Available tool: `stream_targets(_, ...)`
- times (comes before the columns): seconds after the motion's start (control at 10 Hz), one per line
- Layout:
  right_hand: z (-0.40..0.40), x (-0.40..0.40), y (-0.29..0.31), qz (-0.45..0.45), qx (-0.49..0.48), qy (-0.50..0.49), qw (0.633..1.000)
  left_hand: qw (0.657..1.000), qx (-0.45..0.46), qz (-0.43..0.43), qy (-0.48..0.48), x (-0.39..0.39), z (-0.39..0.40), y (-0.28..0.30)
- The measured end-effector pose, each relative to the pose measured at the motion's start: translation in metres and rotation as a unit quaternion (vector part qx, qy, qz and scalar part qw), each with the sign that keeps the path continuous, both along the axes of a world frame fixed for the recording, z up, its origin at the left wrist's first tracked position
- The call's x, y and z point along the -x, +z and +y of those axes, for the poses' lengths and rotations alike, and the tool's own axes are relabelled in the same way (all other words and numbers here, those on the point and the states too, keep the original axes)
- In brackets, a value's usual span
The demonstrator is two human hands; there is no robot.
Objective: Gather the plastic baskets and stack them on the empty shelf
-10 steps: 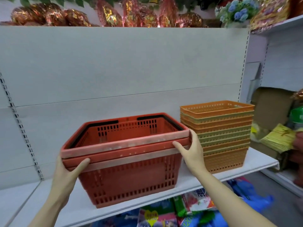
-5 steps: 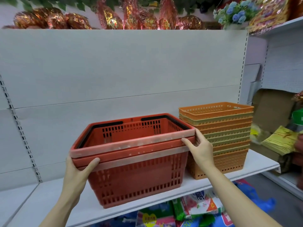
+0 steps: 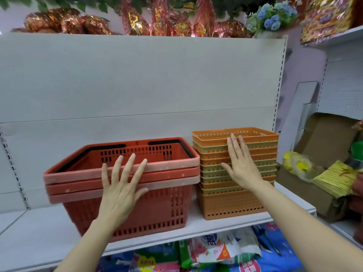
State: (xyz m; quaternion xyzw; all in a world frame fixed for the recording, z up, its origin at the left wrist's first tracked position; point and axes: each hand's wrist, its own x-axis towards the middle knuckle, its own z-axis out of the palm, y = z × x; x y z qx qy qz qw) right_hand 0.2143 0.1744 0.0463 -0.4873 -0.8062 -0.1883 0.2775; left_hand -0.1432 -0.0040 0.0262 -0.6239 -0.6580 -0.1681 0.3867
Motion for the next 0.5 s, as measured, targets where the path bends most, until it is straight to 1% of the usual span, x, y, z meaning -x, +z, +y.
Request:
stream_targets(0.2, 0.012, -0.006, 0.005, -0.013, -0.003, 0.033, 0.999, 0.998, 0.039, -0.002, 0.041, -0.005, 0.0, 0.007)
stream_targets(0.3, 0.006, -0.006, 0.004, -0.019, -0.018, 0.018, 1.0, 0.997, 0.057, -0.006, 0.061, -0.013, -0.011, 0.005)
stream_targets(0.4, -0.005, -0.011, -0.002, -0.013, -0.024, 0.011, 1.0, 0.995, 0.056, -0.018, 0.077, -0.015, -0.032, -0.001)
stream_targets(0.5, -0.015, -0.012, 0.004, 0.006, 0.008, 0.028, 1.0, 0.986, 0.109, -0.101, 0.078, -0.009, -0.078, -0.059)
